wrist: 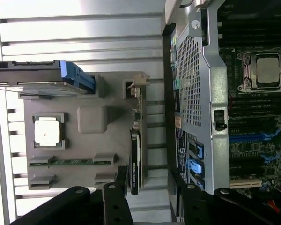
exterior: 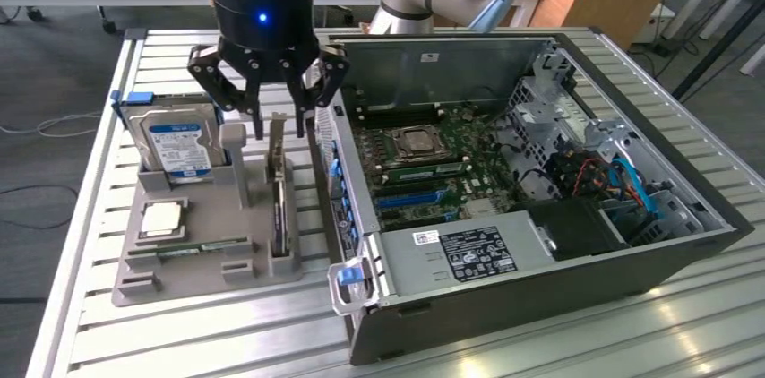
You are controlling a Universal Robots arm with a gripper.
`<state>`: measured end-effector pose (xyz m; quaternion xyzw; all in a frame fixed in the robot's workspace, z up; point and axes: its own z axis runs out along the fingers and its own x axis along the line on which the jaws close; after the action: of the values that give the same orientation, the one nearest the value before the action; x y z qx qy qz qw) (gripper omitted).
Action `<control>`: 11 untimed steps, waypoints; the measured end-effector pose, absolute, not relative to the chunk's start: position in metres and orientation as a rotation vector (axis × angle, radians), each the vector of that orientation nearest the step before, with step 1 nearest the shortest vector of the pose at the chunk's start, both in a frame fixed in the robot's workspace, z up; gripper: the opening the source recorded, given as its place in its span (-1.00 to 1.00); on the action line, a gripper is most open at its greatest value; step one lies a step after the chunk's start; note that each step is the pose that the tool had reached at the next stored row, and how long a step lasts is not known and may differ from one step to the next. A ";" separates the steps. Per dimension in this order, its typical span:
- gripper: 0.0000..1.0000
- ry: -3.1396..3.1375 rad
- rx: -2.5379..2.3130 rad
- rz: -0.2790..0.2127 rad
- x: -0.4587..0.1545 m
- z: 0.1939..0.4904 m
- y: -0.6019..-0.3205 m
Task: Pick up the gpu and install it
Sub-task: 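Pick up the gpu and move the gpu toward the slot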
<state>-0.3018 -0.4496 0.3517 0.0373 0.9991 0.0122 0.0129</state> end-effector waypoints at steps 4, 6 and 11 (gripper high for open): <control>-0.05 3.113 0.116 0.038 -0.302 0.344 -0.450; -0.05 3.113 0.116 0.038 -0.303 0.341 -0.450; -0.05 3.113 0.116 0.038 -0.303 0.340 -0.450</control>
<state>-0.3026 -0.4496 0.3396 0.0373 0.9991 0.0121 0.0129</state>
